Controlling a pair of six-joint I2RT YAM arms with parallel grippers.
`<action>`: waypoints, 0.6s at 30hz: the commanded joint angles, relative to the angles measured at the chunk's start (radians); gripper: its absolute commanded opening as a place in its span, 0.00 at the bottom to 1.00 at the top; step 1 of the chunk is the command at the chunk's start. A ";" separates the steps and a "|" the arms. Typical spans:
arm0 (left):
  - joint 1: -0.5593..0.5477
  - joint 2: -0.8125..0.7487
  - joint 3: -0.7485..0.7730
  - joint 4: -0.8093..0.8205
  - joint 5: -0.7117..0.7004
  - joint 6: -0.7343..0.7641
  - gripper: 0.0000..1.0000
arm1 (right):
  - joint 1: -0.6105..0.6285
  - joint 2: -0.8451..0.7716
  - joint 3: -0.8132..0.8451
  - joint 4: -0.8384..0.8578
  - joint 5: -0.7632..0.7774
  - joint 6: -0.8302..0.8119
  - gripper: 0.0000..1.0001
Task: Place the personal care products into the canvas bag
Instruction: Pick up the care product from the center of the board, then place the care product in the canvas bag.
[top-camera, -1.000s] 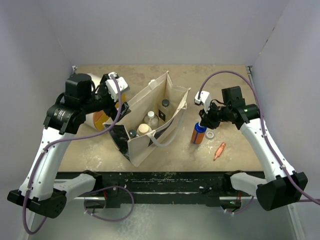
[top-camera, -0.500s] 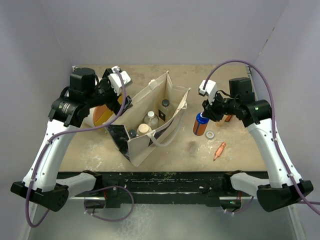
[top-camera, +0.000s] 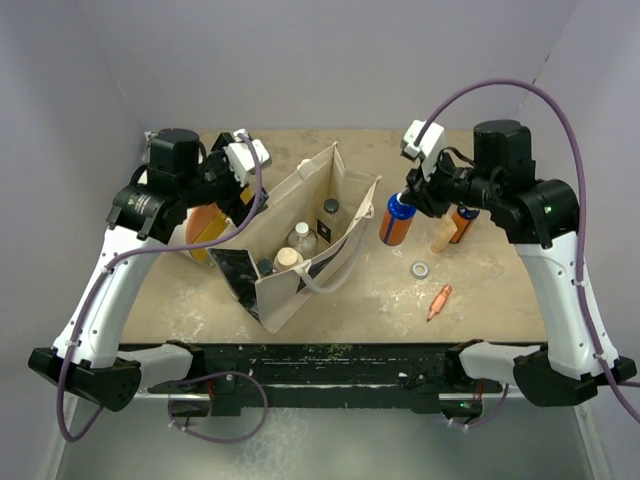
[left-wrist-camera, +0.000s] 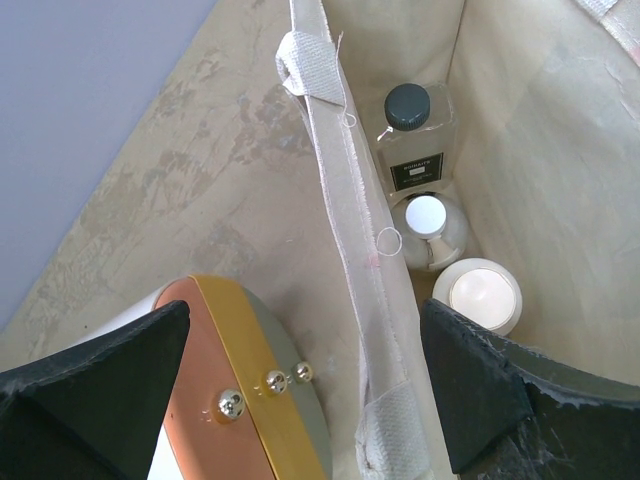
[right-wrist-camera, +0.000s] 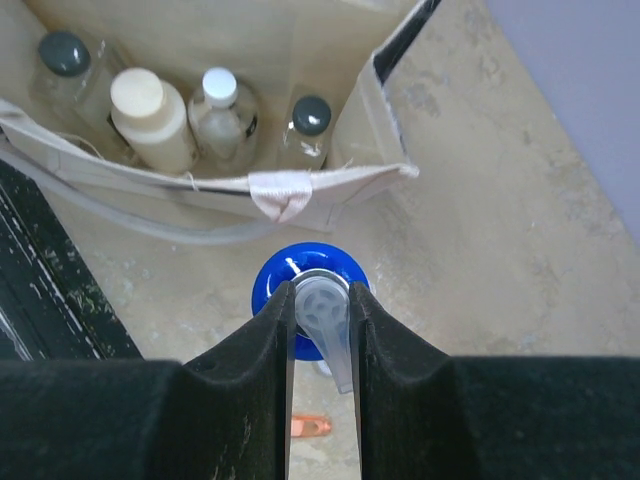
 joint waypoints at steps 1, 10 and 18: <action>0.005 0.009 0.040 0.045 0.016 0.028 0.99 | 0.053 0.044 0.183 0.022 0.060 0.070 0.00; 0.005 0.023 0.022 0.061 0.027 0.024 0.99 | 0.137 0.162 0.450 0.020 0.137 0.118 0.00; 0.005 0.025 0.016 0.056 0.040 0.026 0.99 | 0.158 0.211 0.602 0.055 0.117 0.156 0.00</action>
